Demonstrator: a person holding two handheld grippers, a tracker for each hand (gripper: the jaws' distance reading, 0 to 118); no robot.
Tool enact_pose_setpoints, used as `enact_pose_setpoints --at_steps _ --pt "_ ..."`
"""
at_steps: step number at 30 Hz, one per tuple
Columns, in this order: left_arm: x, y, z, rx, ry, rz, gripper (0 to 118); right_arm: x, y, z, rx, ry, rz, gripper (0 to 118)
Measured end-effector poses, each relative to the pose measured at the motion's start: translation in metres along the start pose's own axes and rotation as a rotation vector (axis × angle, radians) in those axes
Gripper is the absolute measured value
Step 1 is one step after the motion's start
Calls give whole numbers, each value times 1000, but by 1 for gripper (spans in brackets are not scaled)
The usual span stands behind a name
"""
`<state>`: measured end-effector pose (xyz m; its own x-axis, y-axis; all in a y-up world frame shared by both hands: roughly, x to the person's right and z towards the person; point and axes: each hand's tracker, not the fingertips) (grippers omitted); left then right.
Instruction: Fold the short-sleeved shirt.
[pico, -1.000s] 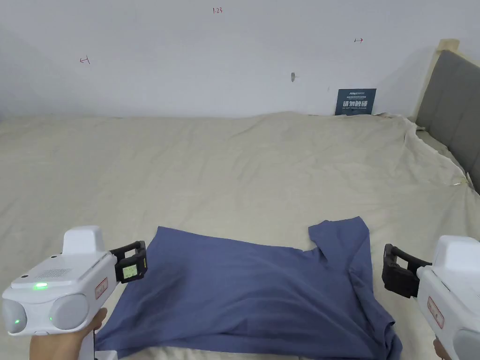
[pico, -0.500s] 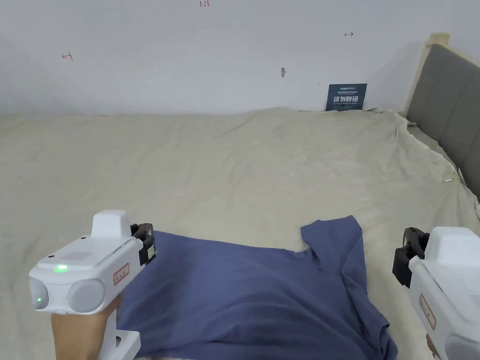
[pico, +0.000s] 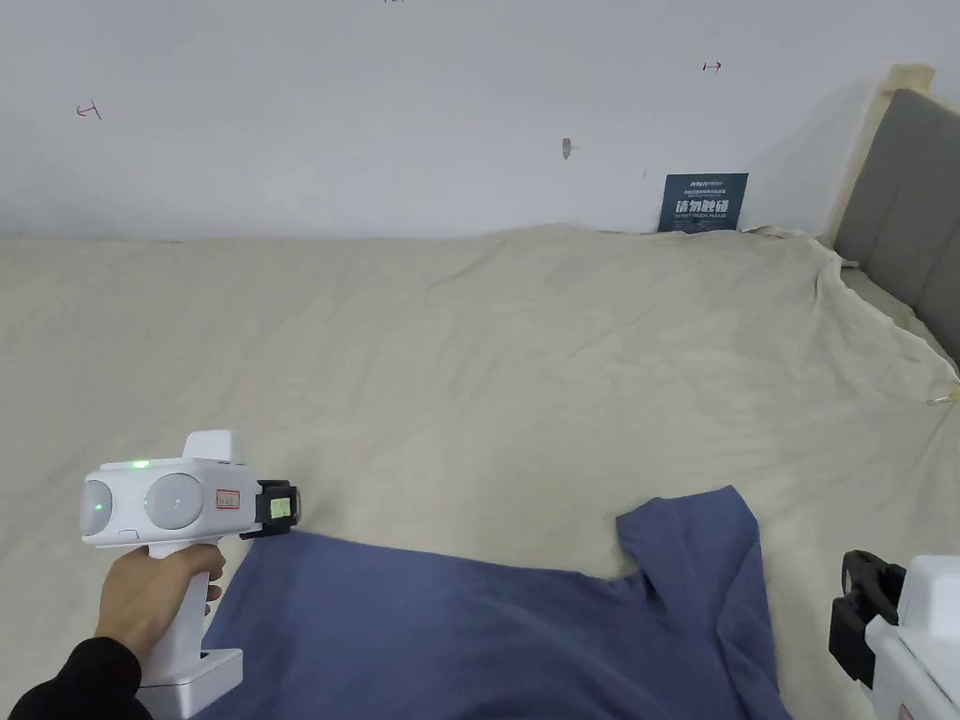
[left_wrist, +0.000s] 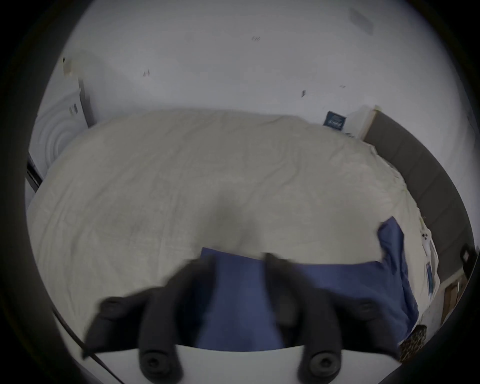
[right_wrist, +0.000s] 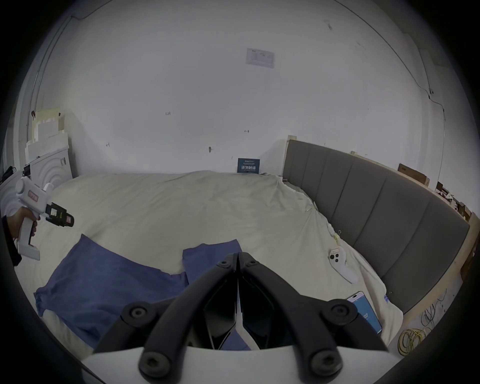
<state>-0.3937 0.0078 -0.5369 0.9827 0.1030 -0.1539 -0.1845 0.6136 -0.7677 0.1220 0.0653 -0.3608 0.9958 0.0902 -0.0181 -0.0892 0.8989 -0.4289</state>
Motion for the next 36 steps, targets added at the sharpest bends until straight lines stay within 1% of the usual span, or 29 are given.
enact_pose_setpoints --at_steps 1,6,7,8,11,12,14,15,16,17,18,19,20,22,23,24,25,26,27,28,29,30,31,32,35,36 --pt "-1 3 -12 -25 18 4 92 1 -2 -6 -8 3 -5 0" --pt "-13 8 -63 -131 49 -17 92 3 -11 -30 -44 -1 -7 0" --pt "-12 7 -69 -143 52 -22 89 4 -13 -34 -52 0 -10 0" --pt "-11 1 -72 -149 55 -29 83 5 -15 -37 -60 -1 -11 0" --pt "-5 -8 -90 -198 83 -79 72 7 -19 -44 -77 -3 -11 0" --pt "-3 -12 -90 -226 74 -79 59 7 -21 -46 -81 -3 -11 0" --pt "3 -13 -84 -187 97 -74 54 9 -23 -47 -93 -2 -16 0" --pt "4 -12 -82 -189 89 -74 47 10 -24 -49 -98 -1 -21 0" --pt "1 -11 -89 -182 63 -83 31 11 -25 -50 -105 -1 -25 0" --pt "2 -10 -89 -178 53 -82 17 12 -25 -53 -119 2 -32 0" --pt "4 -10 -89 -180 50 -82 9 12 -25 -56 -134 1 -41 0" --pt "7 -11 -88 -178 42 -89 4 13 -25 -61 -153 1 -52 0" --pt "23 -23 -68 -168 52 -109 3 14 -25 -67 -181 11 -61 0" --pt "25 -25 -55 -122 49 -122 3 15 -24 -83 -256 38 -72 0" --pt "25 -25 -45 -100 30 -113 3 15 -25 -91 -265 45 -89 1" --pt "13 -21 -53 -70 9 -108 3 16 -26 -99 -282 48 -101 3" --pt "13 -21 -44 -51 1 -110 3 16 -27 -109 -326 48 -104 11" --pt "13 -21 -34 -34 -5 -117 3 15 -29 -119 -359 47 -109 25" --pt "13 -21 -25 -17 -15 -125 2 16 -30 -128 -394 52 -104 44" --pt "8 -16 -20 -10 -22 -129 3 16 -32 -134 -411 55 -120 68" --pt "7 -16 -13 -2 -27 -132 3 15 -35 -139 -395 47 -124 79" --pt "7 -15 -6 5 -31 -135 3 14 -37 -146 -415 41 -124 85" --pt "6 -15 -1 12 -34 -137 2 13 -39 -152 -453 31 -114 86" --pt "10 -14 9 19 -36 -141 2 11 -40 -157 -480 24 -102 86" --pt "9 -13 15 23 -37 -144 2 1 -46 -167 -522 18 -122 85" --pt "6 -14 12 24 -37 -143 2 0 -49 -172 -541 18 -135 83"
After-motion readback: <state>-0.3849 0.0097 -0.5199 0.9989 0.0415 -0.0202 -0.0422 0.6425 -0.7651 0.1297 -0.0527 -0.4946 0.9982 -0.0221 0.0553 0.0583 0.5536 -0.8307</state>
